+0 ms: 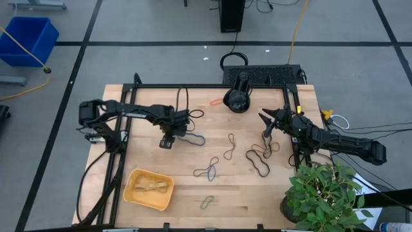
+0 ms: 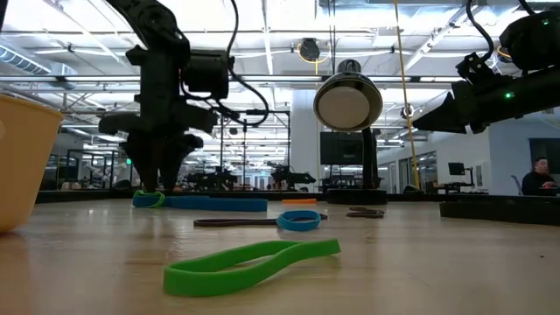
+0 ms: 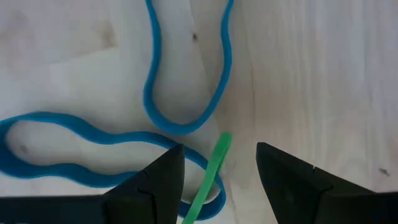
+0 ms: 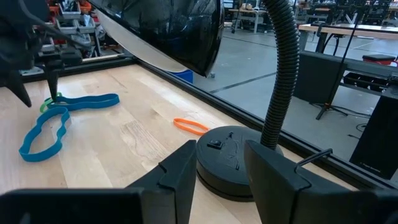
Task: Pick and place rubber bands into bin
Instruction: Put the top green rubberband into the yellow bin
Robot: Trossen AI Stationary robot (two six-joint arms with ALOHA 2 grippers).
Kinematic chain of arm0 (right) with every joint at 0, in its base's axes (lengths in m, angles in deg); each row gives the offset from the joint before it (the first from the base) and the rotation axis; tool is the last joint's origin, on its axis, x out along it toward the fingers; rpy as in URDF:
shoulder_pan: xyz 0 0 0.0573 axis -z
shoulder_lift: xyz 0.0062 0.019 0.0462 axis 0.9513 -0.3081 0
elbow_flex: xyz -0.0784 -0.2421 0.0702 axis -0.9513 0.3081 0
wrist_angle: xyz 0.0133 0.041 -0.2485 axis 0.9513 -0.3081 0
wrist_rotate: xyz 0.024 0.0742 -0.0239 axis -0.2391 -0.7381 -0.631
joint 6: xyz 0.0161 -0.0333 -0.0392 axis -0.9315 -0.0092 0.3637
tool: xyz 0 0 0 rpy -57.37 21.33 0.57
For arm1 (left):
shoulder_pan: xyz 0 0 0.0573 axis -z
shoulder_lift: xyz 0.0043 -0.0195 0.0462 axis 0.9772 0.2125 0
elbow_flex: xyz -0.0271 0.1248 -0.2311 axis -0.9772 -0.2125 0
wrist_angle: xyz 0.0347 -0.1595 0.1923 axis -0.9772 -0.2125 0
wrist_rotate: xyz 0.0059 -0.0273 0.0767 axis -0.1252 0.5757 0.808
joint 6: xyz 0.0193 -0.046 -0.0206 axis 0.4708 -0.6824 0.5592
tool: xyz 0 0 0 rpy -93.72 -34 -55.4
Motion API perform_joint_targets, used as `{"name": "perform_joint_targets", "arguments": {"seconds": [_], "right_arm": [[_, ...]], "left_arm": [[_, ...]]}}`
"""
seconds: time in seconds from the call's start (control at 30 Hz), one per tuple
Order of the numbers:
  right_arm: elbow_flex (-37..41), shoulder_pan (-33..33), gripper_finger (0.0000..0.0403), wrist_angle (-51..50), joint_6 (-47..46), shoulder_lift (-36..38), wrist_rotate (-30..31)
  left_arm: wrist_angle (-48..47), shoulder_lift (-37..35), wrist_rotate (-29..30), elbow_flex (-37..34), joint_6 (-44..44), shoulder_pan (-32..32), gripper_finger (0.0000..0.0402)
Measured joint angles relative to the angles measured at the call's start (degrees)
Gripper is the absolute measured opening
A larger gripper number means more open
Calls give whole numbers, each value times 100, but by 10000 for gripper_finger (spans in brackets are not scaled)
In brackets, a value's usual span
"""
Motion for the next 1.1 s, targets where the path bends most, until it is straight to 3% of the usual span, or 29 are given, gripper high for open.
{"name": "perform_joint_targets", "arguments": {"seconds": [0.93, 1.1], "right_arm": [[0, 0, 130, -4, -1, 1, 0], [0, 2, 130, -11, -3, 0, 0]], "left_arm": [[37, 447, -321, 2, 137, 11, 205], [95, 484, -264, 9, 123, 47, 170]]}}
